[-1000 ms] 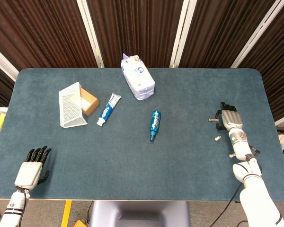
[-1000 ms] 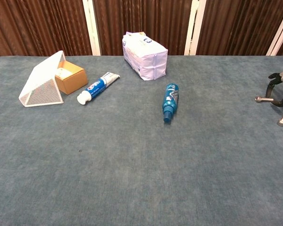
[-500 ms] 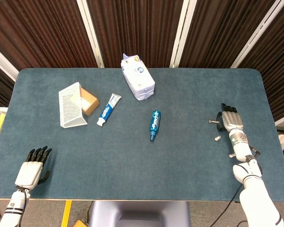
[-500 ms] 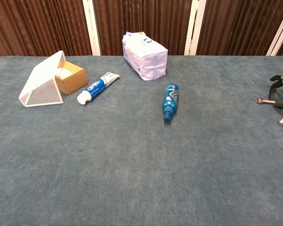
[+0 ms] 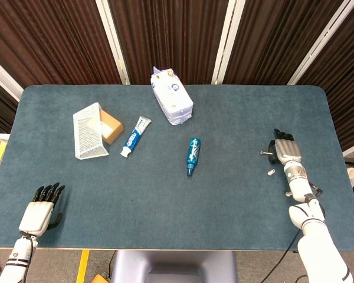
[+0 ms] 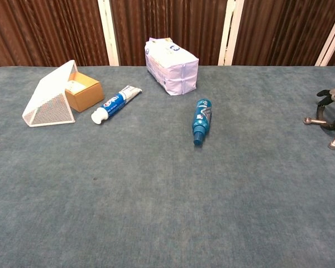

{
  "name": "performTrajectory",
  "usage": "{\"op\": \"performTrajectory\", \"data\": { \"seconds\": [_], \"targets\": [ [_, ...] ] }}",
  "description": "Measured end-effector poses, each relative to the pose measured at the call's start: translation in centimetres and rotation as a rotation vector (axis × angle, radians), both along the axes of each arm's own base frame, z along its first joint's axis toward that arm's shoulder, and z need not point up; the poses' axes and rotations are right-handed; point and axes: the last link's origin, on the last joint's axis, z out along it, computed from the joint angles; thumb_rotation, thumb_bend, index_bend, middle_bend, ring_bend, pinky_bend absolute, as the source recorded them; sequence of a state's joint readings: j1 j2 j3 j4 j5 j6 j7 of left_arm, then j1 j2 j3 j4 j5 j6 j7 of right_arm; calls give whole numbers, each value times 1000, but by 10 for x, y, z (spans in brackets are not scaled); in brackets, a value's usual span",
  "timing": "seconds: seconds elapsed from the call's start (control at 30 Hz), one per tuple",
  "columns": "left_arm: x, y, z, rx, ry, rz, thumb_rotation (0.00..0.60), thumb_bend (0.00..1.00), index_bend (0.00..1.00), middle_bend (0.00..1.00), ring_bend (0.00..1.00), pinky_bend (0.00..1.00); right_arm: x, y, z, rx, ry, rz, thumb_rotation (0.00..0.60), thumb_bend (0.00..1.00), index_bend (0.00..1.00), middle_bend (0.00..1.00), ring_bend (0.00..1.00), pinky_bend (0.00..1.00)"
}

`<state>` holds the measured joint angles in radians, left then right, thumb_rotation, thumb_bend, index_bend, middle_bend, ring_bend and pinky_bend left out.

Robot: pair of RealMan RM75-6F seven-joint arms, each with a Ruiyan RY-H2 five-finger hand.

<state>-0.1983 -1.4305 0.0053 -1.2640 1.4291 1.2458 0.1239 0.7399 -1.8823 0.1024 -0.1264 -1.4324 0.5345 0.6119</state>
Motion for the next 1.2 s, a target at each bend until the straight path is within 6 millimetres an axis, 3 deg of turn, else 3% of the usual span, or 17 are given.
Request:
{"op": "performTrajectory", "data": {
  "seconds": [0.6,1.2],
  "targets": [
    [1,-1,1,-3,-10,-3,600,422,0,0,0,18,2,0,1,-7,-5,19,600,500,645,103,0,6],
    [8,-4,5,0,-34,-29,600,423,0,0,0,19,9,-4,15,-34,1,100,600,500,644,103,0,8]
  ]
}}
